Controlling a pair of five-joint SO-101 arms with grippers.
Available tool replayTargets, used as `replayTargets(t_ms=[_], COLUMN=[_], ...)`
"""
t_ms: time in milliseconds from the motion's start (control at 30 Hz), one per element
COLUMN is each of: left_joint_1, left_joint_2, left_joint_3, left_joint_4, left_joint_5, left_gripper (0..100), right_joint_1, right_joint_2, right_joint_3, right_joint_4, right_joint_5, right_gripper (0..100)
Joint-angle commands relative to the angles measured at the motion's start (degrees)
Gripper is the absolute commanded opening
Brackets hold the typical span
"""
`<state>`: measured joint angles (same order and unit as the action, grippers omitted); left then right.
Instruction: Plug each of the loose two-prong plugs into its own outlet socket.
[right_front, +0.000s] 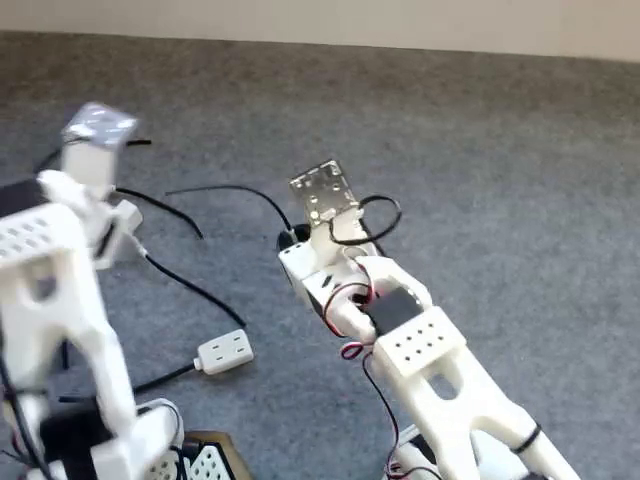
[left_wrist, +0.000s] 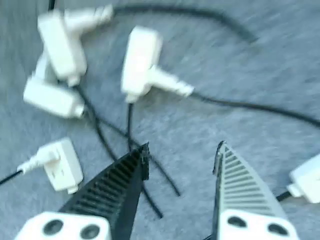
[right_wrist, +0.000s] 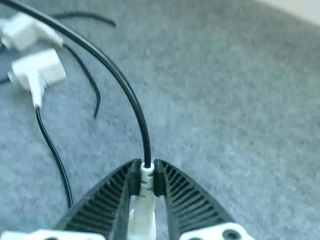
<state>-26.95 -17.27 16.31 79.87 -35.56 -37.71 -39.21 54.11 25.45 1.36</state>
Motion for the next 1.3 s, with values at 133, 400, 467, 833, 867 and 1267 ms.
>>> replayTargets(t_ms=[133,400,467,833,867,1267], left_joint_1=[23.08,28.97,32.75,41.80,41.36,37.41], left_joint_2=[-38.64,-57.80,-62.11,-76.88,-77.41,-78.29], left_joint_3=[25.45,38.81,40.48,53.49,53.76,58.77], left_joint_4=[-13.19,-16.97,-16.97,-15.21,-14.95,-19.08], left_joint_5=[8.62,21.27,23.82,26.02,26.02,25.85], left_gripper=[28,34,34,34,34,33], right_joint_1=[-0.48,-0.48,-0.40,-1.36,-1.27,-2.24], right_joint_2=[-5.23,-4.26,-2.33,12.09,12.18,12.18], right_joint_3=[4.18,2.42,1.27,-13.23,-14.29,-21.76], right_joint_4=[-4.35,1.19,1.27,10.51,11.65,25.89], right_joint_5=[-1.67,-13.89,-15.47,-26.46,-26.46,-26.46], right_gripper=[0.5,0.5,0.5,0.5,0.5,0.5])
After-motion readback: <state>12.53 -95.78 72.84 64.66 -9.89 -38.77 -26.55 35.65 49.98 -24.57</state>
